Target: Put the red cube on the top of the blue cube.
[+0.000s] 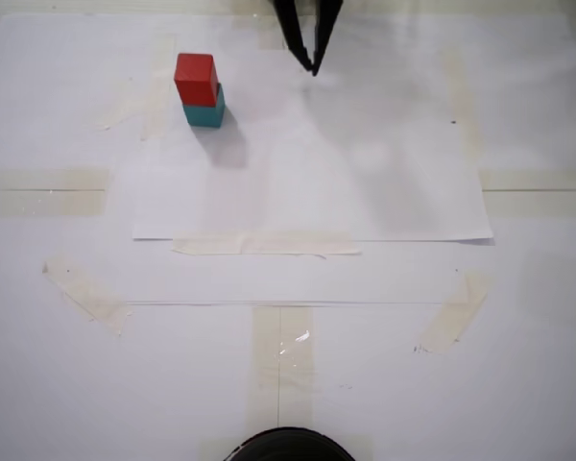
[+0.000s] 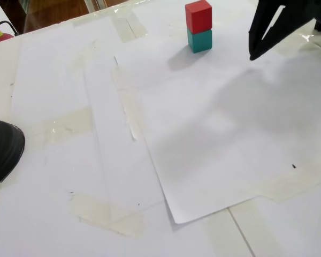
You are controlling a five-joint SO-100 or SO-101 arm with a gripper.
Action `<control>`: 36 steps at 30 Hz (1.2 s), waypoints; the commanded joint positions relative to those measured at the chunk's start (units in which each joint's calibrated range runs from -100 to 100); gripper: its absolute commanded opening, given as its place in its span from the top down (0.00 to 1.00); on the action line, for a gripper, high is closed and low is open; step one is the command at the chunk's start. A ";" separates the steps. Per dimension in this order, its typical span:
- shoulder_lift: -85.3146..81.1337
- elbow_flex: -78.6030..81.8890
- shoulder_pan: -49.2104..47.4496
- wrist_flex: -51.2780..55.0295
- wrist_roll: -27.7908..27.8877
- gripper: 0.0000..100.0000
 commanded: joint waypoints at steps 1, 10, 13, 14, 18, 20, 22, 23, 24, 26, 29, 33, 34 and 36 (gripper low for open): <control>-0.72 1.08 0.75 -1.17 0.49 1.00; -0.72 1.08 0.30 0.13 0.49 1.00; -0.72 0.90 0.22 0.13 0.49 1.00; -0.72 0.90 0.22 0.13 0.49 1.00; -0.72 1.17 0.37 1.36 0.54 1.00; -0.72 1.17 0.22 2.09 0.54 1.00; -0.72 1.17 -0.01 2.58 0.54 1.00; -0.72 1.17 -0.16 2.58 0.54 1.00; -0.72 1.17 -0.31 2.74 0.54 1.00; -0.72 1.17 -0.46 3.56 0.54 1.00; -0.72 1.17 -0.46 4.78 0.54 1.00; -0.72 1.17 -0.54 4.86 0.54 1.00; -0.81 1.17 -0.54 4.86 0.54 1.00; -0.81 1.17 -0.54 4.86 0.54 1.00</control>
